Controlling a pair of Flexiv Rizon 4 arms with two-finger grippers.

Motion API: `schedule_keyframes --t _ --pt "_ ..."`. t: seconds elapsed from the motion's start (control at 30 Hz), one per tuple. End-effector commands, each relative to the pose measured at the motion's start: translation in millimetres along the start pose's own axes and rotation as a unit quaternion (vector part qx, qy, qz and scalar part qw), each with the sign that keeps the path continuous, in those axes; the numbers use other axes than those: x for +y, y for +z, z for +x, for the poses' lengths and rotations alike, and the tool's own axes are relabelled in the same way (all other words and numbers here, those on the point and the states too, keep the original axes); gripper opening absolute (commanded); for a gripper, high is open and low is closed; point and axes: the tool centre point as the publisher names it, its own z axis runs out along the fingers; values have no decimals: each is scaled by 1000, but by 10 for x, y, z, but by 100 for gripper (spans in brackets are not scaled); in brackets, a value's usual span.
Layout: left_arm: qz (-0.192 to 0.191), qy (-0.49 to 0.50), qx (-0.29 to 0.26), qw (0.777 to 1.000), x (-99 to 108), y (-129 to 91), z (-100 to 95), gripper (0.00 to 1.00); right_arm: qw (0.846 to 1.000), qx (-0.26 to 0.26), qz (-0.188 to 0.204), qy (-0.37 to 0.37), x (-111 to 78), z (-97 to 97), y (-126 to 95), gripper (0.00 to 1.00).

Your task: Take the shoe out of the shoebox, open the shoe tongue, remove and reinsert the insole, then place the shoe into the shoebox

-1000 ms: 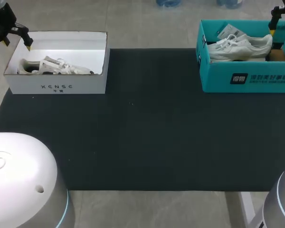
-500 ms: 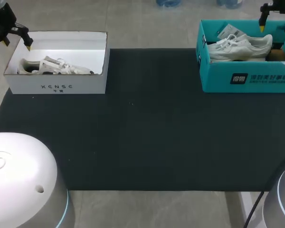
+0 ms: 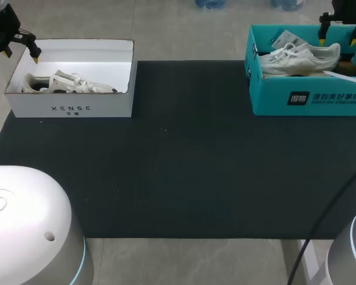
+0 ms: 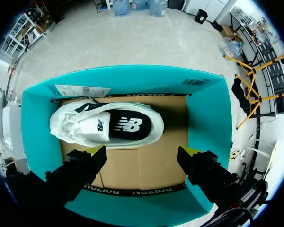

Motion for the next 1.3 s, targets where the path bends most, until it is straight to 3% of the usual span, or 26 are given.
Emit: schedule_keyframes --t 0.03,0.4,0.8,1.3 --pt "0 0 1 1000 -4 -6 0 100 1000 11 9 -5 98 -95 228 100" --pt "0 0 1 1000 -4 -6 0 100 999 7 -2 -45 226 -242 451 100" --pt "0 0 1 1000 -4 -6 0 100 999 2 -1 -52 462 -367 473 100" --pt "0 0 1 1000 -4 -6 0 100 998 9 32 -60 568 -320 585 100"
